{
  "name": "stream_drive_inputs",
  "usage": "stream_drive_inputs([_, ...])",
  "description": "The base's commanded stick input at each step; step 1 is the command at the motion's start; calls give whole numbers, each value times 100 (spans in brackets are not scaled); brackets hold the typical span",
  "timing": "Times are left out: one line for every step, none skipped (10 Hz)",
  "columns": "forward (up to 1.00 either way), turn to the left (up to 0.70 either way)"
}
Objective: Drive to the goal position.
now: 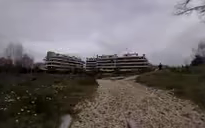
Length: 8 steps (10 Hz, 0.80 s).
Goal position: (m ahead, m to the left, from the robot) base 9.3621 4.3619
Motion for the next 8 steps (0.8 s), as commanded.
stream_drive_inputs([50,0])
stream_drive_inputs([50,-38])
stream_drive_inputs([50,-50])
stream_drive_inputs([50,-50])
stream_drive_inputs([50,-29])
stream_drive_inputs([50,0])
stream_drive_inputs([50,0])
stream_drive_inputs([50,0])
